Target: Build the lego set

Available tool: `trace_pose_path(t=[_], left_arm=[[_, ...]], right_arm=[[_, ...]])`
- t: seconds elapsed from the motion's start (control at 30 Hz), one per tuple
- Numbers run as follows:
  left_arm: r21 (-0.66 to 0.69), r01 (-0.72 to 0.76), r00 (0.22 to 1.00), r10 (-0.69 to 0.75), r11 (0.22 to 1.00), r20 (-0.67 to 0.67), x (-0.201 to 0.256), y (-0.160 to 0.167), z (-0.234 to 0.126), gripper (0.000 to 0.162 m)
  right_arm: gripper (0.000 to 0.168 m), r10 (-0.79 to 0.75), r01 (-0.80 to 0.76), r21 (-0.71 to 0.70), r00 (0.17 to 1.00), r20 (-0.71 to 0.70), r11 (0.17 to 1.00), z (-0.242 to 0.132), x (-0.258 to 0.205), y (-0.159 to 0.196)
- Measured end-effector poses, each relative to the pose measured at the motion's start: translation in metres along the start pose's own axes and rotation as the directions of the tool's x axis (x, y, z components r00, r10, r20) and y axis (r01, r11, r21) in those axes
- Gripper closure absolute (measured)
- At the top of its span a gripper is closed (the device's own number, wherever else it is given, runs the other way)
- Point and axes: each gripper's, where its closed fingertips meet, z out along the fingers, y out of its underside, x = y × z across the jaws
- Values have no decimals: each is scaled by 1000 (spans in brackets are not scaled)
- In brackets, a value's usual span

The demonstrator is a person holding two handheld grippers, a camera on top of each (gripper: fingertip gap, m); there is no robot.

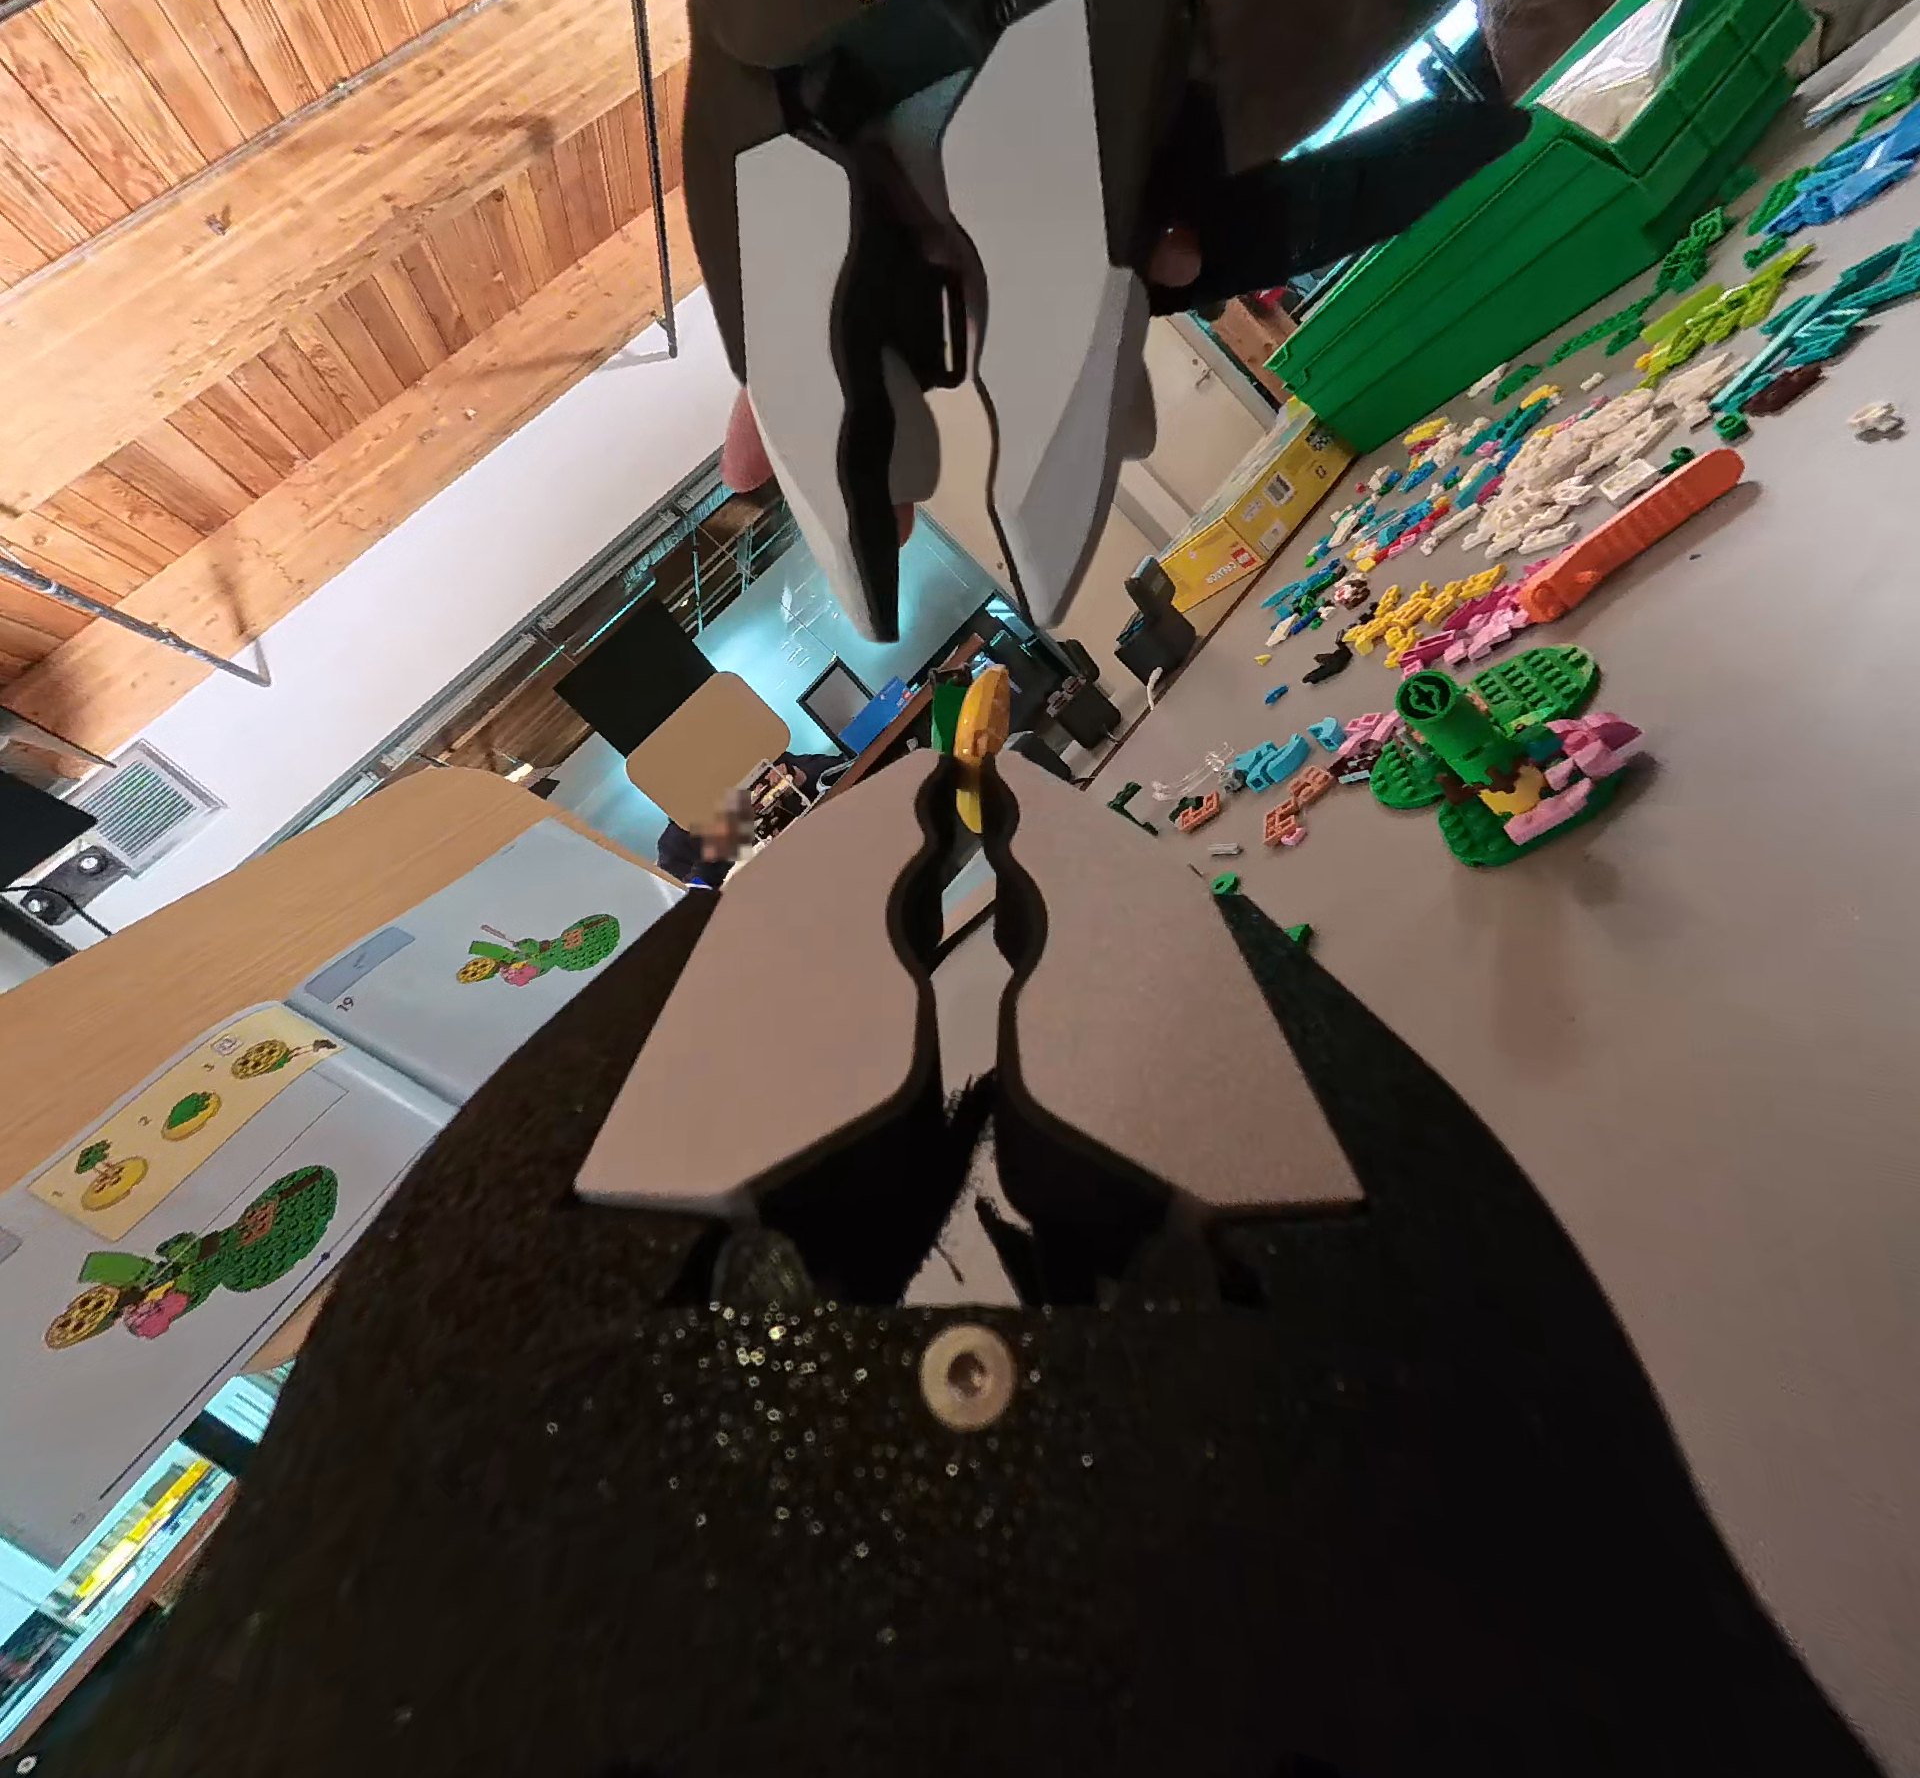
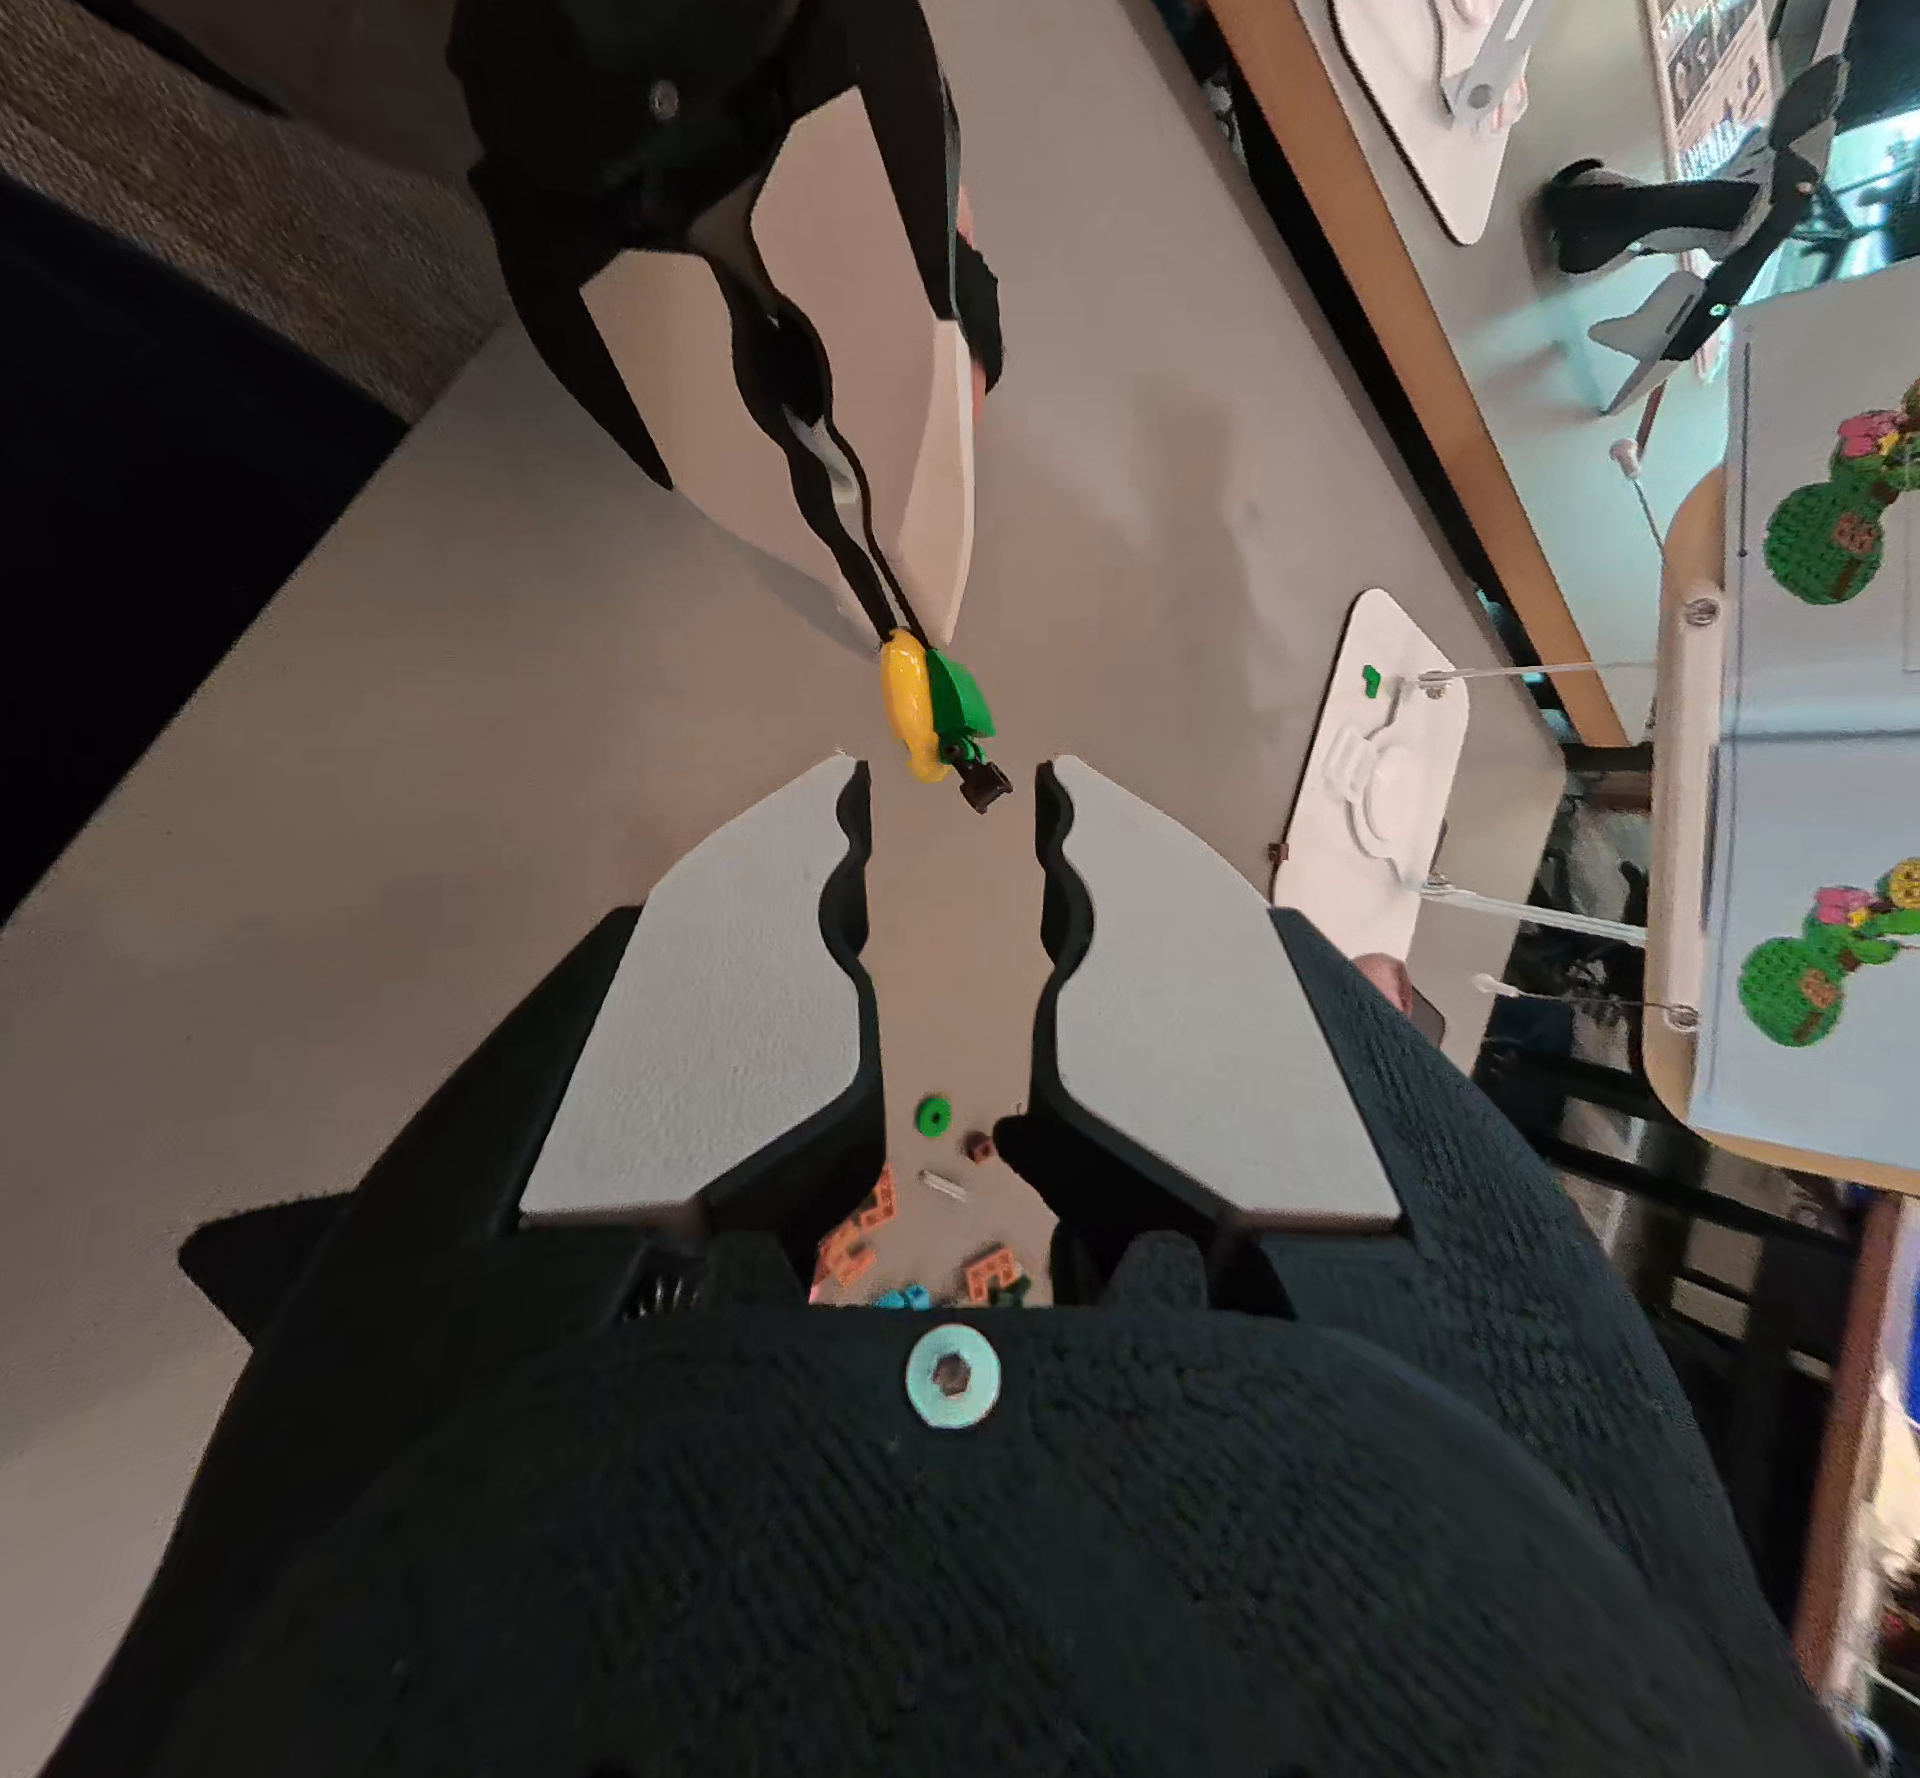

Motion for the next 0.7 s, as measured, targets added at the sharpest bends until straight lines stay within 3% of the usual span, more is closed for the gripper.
trace_pose_path(t=[0.43,0.57,0.63,0.7], left_arm=[[-9,-15,1000,14,1000,-23,4,3,1,158],[-15,-1,1000,1,1000,11,0,8,3,158],[-43,50,997,-47,998,60,-9,18,5,135],[-98,112,989,-101,989,111,-19,32,5,128]], right_arm=[[141,-192,189,-56,980,-51,980,20,-9,2],[156,-266,254,-108,958,-112,961,28,0,7],[156,-261,245,-125,956,-133,961,32,7,14],[157,-236,209,-162,956,-173,964,40,22,29]])
